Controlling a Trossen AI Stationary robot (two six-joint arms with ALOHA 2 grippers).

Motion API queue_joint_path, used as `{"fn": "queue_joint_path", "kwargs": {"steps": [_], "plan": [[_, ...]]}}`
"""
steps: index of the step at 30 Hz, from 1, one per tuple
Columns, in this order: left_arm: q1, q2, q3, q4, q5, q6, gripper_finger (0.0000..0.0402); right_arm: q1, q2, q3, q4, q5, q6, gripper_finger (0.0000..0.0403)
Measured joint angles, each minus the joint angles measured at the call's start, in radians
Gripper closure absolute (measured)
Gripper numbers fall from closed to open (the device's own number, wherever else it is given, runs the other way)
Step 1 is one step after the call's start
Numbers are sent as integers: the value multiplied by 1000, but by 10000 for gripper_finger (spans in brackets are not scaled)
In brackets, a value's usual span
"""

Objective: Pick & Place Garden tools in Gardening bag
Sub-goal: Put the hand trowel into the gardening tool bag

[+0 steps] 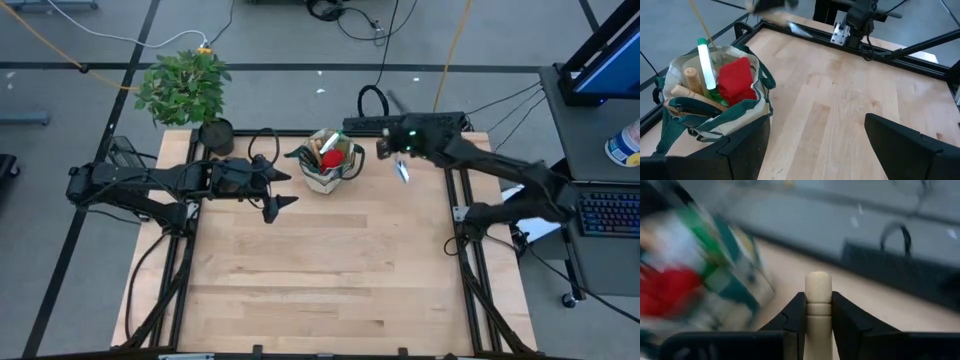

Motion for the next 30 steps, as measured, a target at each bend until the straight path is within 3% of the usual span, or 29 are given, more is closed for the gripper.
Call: {"fn": "queue_joint_path", "kwargs": {"steps": [7, 11, 18, 24, 30], "plan": [[0, 0, 0, 1, -1, 3, 69, 4, -121, 2, 469, -158, -35, 345], [0, 0, 0, 1, -1, 6, 68, 5, -75, 2, 790, -273, -44, 345], [0, 0, 0, 1, -1, 15, 68, 31, 84, 2, 1168, -367, -59, 345], [0, 0, 0, 1, 0, 16, 69, 43, 231, 2, 1371, -395, -59, 345], [-3, -2, 0, 1, 7, 37, 69, 43, 346, 2, 1420, -418, -60, 345]]}}
